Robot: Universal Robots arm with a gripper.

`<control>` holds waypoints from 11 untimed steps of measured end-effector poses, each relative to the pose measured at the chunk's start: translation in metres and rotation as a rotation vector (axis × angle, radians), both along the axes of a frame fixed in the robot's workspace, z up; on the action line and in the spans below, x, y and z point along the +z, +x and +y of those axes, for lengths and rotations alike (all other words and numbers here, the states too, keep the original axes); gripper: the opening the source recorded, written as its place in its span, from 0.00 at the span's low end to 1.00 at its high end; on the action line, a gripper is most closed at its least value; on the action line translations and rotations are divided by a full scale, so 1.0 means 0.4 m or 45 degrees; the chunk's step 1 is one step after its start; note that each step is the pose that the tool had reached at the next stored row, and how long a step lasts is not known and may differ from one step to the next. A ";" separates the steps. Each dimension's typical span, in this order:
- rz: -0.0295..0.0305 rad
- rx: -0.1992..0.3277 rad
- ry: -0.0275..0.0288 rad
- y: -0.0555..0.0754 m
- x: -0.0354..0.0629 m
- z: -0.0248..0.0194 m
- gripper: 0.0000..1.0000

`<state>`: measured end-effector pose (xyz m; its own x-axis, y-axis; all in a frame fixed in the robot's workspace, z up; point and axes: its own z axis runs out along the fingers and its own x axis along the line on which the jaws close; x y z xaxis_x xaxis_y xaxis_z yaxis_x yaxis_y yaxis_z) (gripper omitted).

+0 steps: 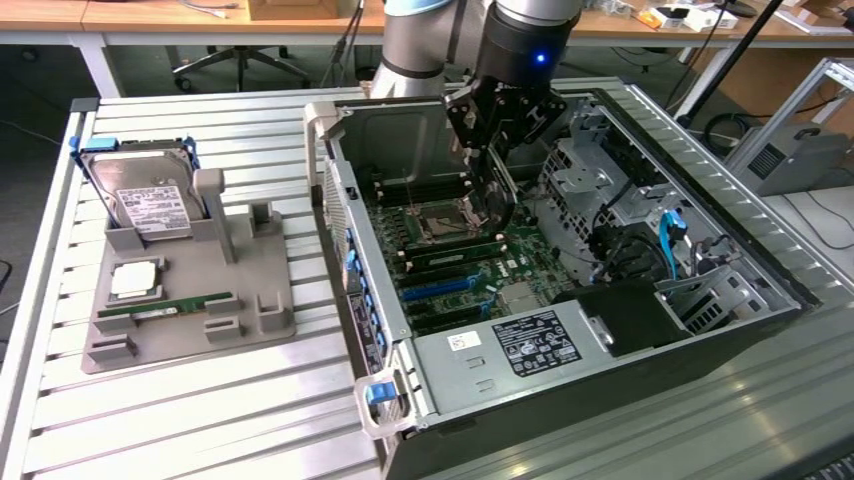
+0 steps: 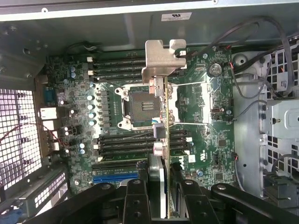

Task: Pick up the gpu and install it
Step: 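Pick up the gpu and move the gpu toward the slot, then insert the gpu into the slot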

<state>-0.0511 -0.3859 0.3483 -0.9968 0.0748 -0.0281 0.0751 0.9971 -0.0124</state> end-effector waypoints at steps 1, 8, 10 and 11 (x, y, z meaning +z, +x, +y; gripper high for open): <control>0.0000 0.000 -0.0001 0.000 0.000 0.000 0.30; 0.0000 0.000 0.0000 0.000 0.000 0.000 0.30; 0.0000 0.009 0.0000 0.000 0.000 0.000 0.30; 0.0000 0.012 0.0000 0.000 0.000 0.000 0.30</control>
<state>-0.0510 -0.3859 0.3482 -0.9975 0.0651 -0.0281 0.0655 0.9978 -0.0125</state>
